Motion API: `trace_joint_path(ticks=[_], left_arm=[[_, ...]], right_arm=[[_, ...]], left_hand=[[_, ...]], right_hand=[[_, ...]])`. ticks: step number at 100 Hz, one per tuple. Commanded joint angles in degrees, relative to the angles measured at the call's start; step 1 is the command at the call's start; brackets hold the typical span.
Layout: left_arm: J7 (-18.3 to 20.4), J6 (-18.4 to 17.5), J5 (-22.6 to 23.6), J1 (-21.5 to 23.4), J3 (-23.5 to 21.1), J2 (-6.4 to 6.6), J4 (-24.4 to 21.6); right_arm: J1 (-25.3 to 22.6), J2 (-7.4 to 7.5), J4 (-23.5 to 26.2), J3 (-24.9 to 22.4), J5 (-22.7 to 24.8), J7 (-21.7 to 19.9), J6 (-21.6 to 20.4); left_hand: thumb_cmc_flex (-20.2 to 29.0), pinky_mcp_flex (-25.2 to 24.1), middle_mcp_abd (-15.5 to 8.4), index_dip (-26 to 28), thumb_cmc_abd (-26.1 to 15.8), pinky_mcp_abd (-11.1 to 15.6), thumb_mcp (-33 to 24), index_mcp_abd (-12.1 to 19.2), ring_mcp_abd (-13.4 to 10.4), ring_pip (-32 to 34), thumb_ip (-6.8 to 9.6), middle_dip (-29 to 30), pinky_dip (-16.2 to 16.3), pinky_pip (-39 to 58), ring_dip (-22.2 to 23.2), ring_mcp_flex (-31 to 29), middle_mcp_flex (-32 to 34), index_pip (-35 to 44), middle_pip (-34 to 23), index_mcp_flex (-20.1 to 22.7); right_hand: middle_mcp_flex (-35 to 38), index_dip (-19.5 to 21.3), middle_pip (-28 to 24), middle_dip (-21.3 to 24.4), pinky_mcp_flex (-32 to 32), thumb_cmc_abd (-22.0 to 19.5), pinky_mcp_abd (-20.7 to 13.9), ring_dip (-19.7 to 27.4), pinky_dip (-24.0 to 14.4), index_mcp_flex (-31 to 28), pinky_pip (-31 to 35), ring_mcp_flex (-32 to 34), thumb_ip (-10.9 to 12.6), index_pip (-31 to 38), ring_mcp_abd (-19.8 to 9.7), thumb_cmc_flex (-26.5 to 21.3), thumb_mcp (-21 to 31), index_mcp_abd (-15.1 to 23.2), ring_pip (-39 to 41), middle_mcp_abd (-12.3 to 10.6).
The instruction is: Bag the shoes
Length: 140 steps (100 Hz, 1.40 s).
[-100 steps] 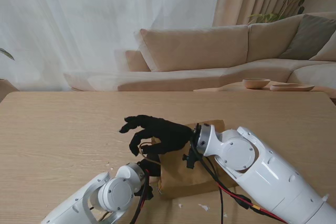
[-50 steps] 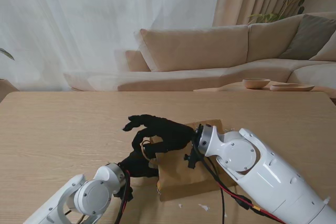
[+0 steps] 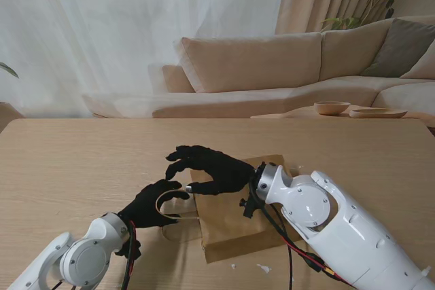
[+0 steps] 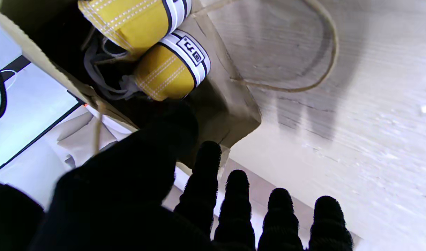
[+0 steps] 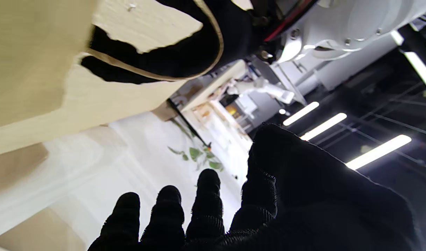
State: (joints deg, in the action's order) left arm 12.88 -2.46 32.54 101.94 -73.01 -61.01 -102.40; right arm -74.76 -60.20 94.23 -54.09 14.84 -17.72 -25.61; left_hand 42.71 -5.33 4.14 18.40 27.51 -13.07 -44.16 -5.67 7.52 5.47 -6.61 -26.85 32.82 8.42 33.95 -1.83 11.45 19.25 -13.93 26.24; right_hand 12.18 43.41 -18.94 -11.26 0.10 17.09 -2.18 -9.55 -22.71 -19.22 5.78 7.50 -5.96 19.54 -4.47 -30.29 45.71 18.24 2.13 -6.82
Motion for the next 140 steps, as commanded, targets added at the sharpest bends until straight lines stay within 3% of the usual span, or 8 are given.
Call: trace_joint_path(ticks=[1,28,43,64,87,107,127,140], left_arm=[[-0.84,-0.42,0.26,0.84,-0.91,0.25,-0.44],[-6.09,-5.73,-0.50,4.30,-6.60,-0.80,-0.25],[-8.61,-8.48,-3.21,7.46,-9.17,-1.49,-1.77],[-13.50,-11.00,-8.41,12.32,-9.69,-2.86,-4.76],[-17.96,-12.10,-12.95,14.48,-6.39,-4.02,-6.48],[-20.13,-12.00,-15.72,14.01,-2.68,-4.61,-6.58],[-18.87,-9.08,-14.61,13.60,-0.96,-4.21,-6.86],[-19.76,-9.67,-13.96,13.80,-1.61,-4.38,-6.29]], right_arm=[[-1.31,-0.22,1.17,-0.69,1.09,-0.47,1.37],[-8.34,-0.85,6.90,-4.22,7.36,3.67,9.90],[-13.18,-2.41,9.66,-3.89,9.48,10.89,16.42],[-18.37,-4.88,10.46,-1.88,9.29,21.38,21.18],[-22.81,-5.91,11.39,-1.40,10.60,27.34,21.67],[-24.81,-6.52,10.35,-1.18,10.39,30.44,20.36],[-26.58,-6.85,9.29,-2.42,9.33,31.92,19.39],[-27.09,-6.96,8.98,-3.31,8.28,32.10,18.78]], left_hand=[[0.67,0.41,-1.50,0.39,-1.28,1.62,0.55,0.01,-1.47,-0.79,1.62,-0.47,-0.87,-2.21,-0.82,0.43,-1.09,-1.25,-0.64,0.16],[0.54,0.93,-1.21,-0.36,-2.29,1.66,2.18,-0.04,-1.24,-2.10,1.67,0.75,-5.60,-4.39,-5.17,0.20,-1.16,-2.80,0.35,-1.39],[-1.55,1.16,-0.38,-1.74,-4.98,1.19,4.77,0.06,-0.87,-2.68,1.46,2.50,-9.07,-5.49,-9.01,0.17,-1.17,-4.94,1.09,-3.37],[-4.40,1.03,0.85,-3.45,-8.81,0.68,8.22,0.36,-0.37,-2.44,1.27,4.51,-10.28,-5.25,-9.68,0.32,-1.01,-6.40,0.80,-4.65],[-5.68,1.12,0.23,-5.74,-13.09,1.06,13.20,0.29,-0.98,-2.98,1.30,6.29,-11.78,-5.73,-11.56,0.23,-1.42,-7.43,2.44,-5.67],[-5.71,1.60,-1.17,-6.90,-15.64,1.51,16.48,0.58,-2.05,-4.26,1.50,7.55,-15.58,-7.71,-15.25,0.12,-1.78,-7.58,4.40,-6.38],[-5.51,1.94,-2.15,-7.24,-16.98,1.67,18.98,1.50,-2.78,-5.10,1.69,9.00,-20.29,-8.72,-20.30,0.08,-2.08,-6.75,6.17,-7.88],[-4.49,1.92,-1.77,-7.19,-16.73,1.53,18.83,1.30,-2.76,-4.81,1.80,8.80,-20.72,-8.61,-20.26,0.04,-2.01,-6.35,5.91,-7.41]], right_hand=[[-1.25,-1.20,2.72,1.06,-1.25,0.96,-0.48,-0.61,-0.98,3.09,0.74,-2.47,2.86,-4.32,0.04,1.57,0.87,-1.85,-1.41,0.43],[-1.34,-0.90,3.58,1.03,-1.92,-0.74,0.52,-1.37,-2.80,7.08,2.59,-2.49,3.35,-10.31,0.76,4.39,-4.31,-6.97,-1.19,1.40],[-1.27,-0.09,1.85,0.30,-3.02,-2.28,1.13,-1.90,-5.94,6.44,5.80,-2.10,3.91,-11.34,1.31,5.36,-8.45,-8.72,0.36,2.19],[-1.13,-0.21,-3.37,-1.90,-1.78,-2.15,2.33,-1.89,-8.00,4.29,8.43,-1.01,4.48,-10.19,2.06,5.88,-9.02,-9.65,3.72,3.10],[-1.30,-3.01,-3.14,-1.49,-1.32,-2.12,2.96,-1.21,-8.70,3.78,9.45,-0.98,4.67,-11.54,1.93,6.78,-8.94,-8.85,5.06,2.90],[-1.60,-5.10,-0.75,-0.32,-1.58,-2.89,2.72,-0.45,-8.76,4.52,9.48,-1.25,4.81,-13.01,1.45,7.18,-9.20,-7.37,4.38,1.94],[-1.41,-5.45,0.38,0.17,-1.88,-3.35,2.72,-0.30,-8.82,4.35,9.45,-1.33,4.98,-13.13,1.26,7.31,-9.56,-6.42,3.94,1.34],[-1.39,-5.62,0.90,0.37,-2.22,-3.55,2.66,-0.23,-8.93,4.33,9.47,-1.48,5.00,-13.28,1.02,7.42,-9.71,-6.28,3.52,1.08]])
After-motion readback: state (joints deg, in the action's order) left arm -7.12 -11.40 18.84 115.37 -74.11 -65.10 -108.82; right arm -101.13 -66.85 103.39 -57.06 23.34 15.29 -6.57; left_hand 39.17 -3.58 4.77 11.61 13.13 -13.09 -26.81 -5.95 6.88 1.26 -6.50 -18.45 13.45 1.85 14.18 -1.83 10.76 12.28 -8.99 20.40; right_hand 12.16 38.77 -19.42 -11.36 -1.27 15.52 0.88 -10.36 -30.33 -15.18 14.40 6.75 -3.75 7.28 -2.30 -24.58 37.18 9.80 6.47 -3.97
